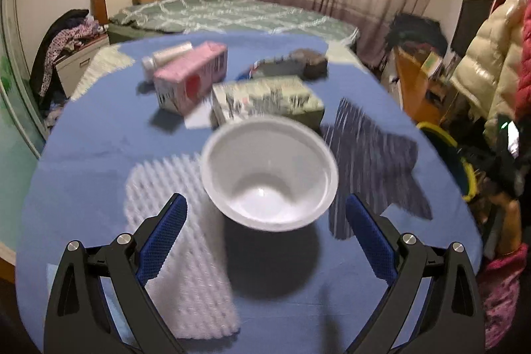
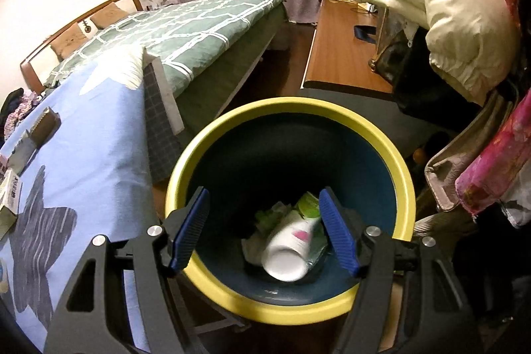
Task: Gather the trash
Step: 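Carry the paper cup with the right gripper and drop it into the bin, then grasp the white paper bowl by its rim with the left gripper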
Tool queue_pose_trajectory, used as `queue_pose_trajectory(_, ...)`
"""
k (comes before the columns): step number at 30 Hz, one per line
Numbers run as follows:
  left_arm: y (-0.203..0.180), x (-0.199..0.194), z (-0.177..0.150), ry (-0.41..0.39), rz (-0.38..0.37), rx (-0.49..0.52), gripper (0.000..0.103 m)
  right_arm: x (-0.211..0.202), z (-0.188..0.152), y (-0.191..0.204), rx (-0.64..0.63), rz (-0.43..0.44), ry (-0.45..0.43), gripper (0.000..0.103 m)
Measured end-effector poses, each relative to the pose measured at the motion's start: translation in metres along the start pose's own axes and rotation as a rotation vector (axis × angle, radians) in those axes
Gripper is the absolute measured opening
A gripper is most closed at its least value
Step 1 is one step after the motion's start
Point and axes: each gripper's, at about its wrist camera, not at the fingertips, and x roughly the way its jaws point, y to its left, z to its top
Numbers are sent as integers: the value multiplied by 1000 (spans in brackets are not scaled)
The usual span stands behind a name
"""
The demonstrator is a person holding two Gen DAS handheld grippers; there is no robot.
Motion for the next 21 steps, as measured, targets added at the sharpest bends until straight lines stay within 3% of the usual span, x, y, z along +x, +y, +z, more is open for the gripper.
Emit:
queue_pose_trajectory(4, -1, 20, -3, 29, 37, -2, 95, -5, 1, -1, 3, 7, -12, 65)
queue_pose_trajectory(11, 1, 32, 8, 0, 72, -9, 95, -6, 0, -1, 8, 15, -11, 65)
queue_pose_trajectory(21, -6, 43, 22, -12, 54, 10, 81, -3, -1, 0, 0, 23, -4, 65)
